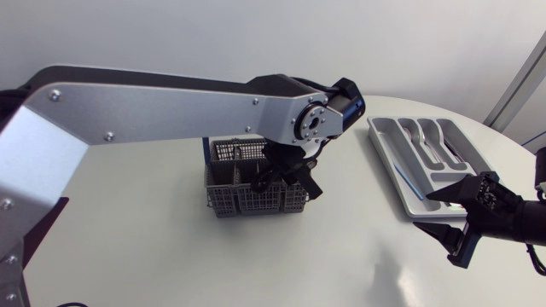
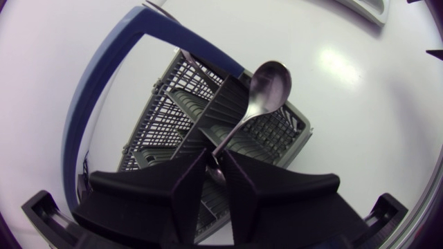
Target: Unload the cutlery basket into the drawer organizer.
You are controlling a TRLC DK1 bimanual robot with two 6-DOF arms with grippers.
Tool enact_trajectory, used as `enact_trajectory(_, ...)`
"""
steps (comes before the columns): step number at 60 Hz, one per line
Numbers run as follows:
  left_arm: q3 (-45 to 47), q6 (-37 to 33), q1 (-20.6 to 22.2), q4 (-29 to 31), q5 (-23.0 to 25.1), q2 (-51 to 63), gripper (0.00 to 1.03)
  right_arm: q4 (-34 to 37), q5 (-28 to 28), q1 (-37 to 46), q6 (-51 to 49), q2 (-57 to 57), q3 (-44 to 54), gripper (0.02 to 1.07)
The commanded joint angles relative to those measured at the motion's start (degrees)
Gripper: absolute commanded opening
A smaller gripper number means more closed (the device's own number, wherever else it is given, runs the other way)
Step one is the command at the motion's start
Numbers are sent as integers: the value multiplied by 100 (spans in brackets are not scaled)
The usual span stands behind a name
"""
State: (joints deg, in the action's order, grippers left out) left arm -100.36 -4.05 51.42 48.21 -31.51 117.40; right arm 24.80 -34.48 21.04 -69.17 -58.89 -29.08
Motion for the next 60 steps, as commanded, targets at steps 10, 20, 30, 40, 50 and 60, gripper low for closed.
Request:
enact_trajectory(10, 113, 98, -97, 110, -189, -42, 4, -36, 11, -56, 88, 36, 122, 85)
enact_trajectory(20, 227, 28, -220, 110, -198, -192, 4, -28, 20, -91, 96, 45, 122, 85)
enact_trajectory(30, 341, -96, -264, 145, -198, -464, 4, -28, 47, -161, 114, 53, 122, 85)
enact_trajectory(40, 464, -271, -114, 216, -233, -675, 4, -28, 55, -205, 158, 80, 122, 85)
enact_trajectory(50, 447, -570, -53, 163, -242, -1035, 4, -19, 91, -267, 237, 212, 131, 85)
enact_trajectory(60, 420, -895, 123, 128, -277, -1528, 4, 43, 91, -302, 351, 396, 104, 85)
